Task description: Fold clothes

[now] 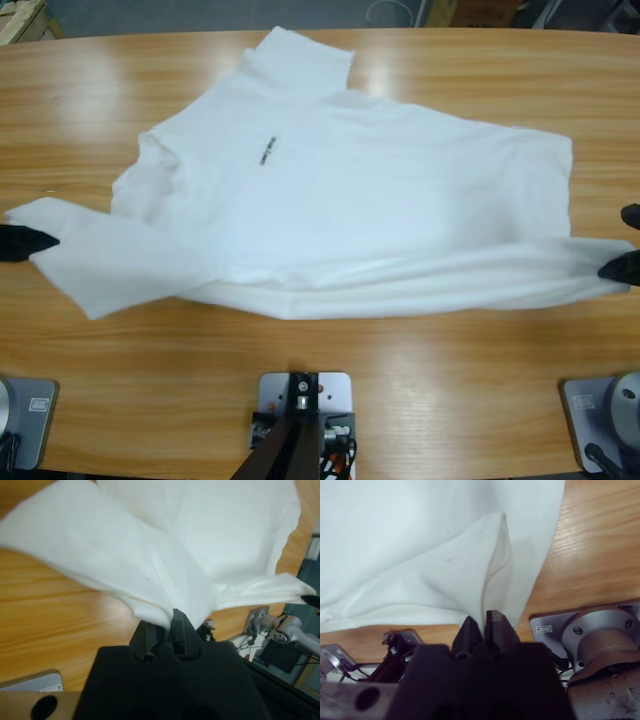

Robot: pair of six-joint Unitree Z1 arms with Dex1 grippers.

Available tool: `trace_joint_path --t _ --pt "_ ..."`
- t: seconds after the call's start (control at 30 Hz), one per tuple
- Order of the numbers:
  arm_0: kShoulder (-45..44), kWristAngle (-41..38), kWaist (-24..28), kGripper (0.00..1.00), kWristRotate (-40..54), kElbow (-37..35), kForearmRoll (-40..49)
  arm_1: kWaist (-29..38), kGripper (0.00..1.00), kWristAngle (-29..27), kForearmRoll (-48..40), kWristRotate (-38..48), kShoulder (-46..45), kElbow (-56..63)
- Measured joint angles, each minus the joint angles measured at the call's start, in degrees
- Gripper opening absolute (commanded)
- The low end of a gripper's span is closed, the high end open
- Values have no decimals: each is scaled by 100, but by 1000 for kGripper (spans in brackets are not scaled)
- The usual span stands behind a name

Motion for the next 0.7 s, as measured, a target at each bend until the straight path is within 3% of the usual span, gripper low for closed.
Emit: trace_joint_path --t 0.2,0.4,0.53,0.7 --pt "-133 12 60 0 -155 478 -436 21 0 14 0 0 0 52" --pt "636 22 -11 0 -216 397 -755 24 0 14 0 6 0 129" --pt "657 283 -142 0 -474 377 -791 24 0 15 0 21 0 134" --pt "1177 440 -140 0 -333 -494 -777 24 0 15 0 75 0 171"
